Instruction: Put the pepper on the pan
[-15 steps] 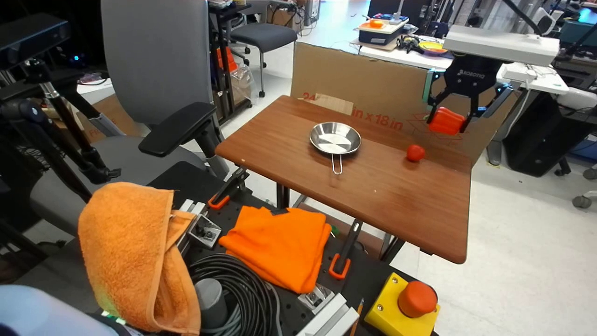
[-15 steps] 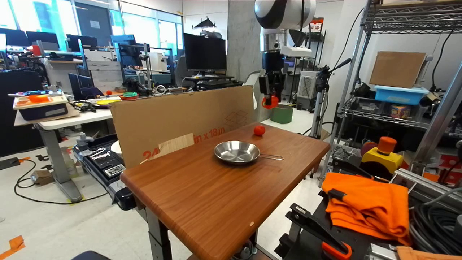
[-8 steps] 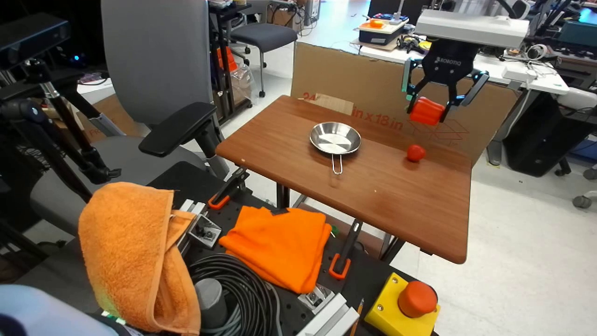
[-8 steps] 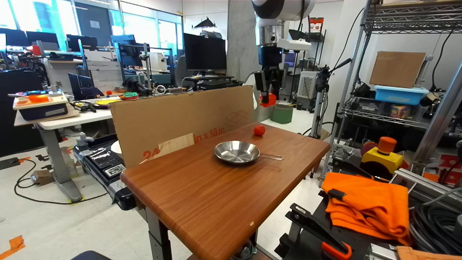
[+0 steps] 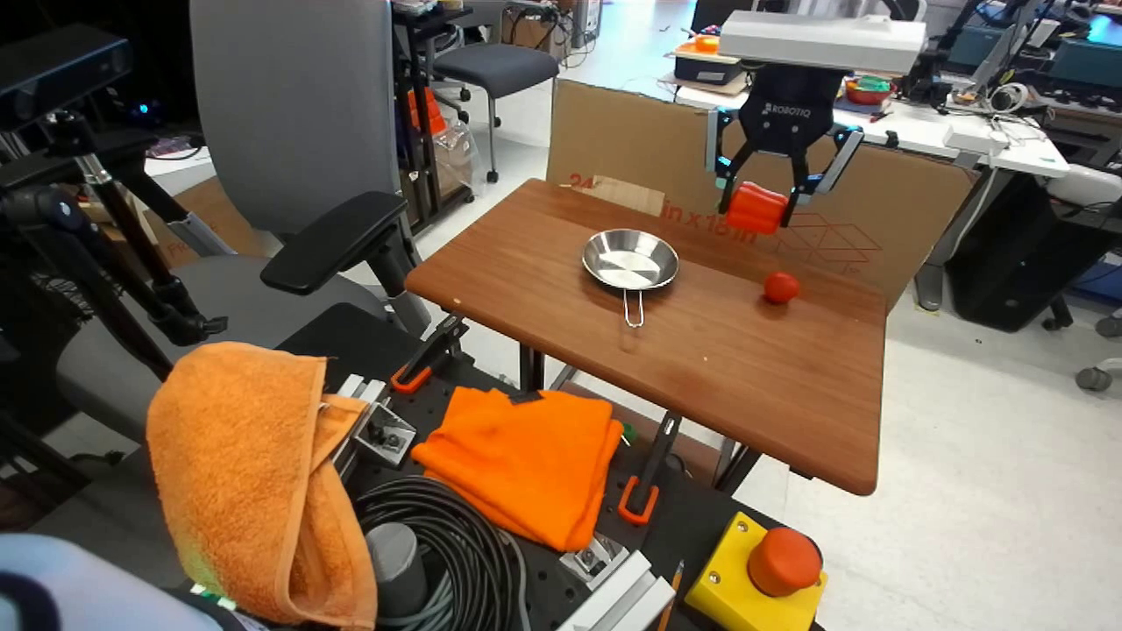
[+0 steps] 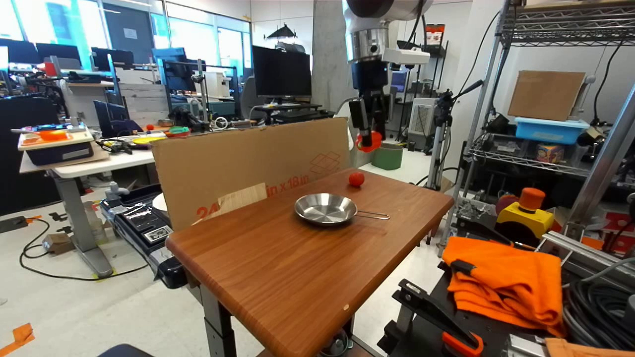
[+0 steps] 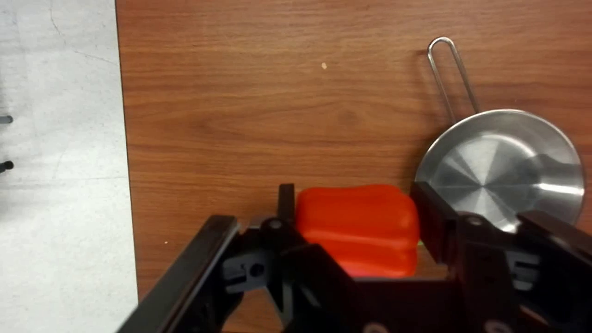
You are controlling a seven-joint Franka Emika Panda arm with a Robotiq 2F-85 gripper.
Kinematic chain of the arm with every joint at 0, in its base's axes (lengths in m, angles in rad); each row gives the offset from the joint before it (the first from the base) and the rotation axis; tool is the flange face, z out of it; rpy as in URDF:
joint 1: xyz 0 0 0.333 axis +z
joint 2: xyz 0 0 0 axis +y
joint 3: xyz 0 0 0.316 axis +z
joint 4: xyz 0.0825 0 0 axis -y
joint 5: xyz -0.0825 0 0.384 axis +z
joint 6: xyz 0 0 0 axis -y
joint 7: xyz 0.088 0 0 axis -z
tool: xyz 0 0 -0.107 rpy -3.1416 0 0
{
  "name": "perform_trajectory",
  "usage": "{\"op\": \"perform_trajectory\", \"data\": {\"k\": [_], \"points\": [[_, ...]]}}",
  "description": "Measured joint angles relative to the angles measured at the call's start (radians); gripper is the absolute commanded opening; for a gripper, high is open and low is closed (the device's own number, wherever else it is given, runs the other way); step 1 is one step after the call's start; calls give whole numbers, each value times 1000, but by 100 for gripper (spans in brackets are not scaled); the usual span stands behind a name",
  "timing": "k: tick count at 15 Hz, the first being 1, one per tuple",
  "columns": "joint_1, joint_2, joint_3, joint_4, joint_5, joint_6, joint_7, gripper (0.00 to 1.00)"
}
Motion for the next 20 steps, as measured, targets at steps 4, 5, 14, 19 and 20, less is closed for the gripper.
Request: {"op": "perform_trajectory", "data": {"k": [4, 5, 14, 19, 20], "points": [[27, -38, 3, -52, -15, 8, 7, 38], [29, -45, 6, -64, -16, 23, 2, 38], [31, -60, 32, -154, -16, 198, -154, 38], [40, -61, 38, -174, -33, 200, -160, 38], [45, -61, 38, -178, -44, 200, -152, 38]]}}
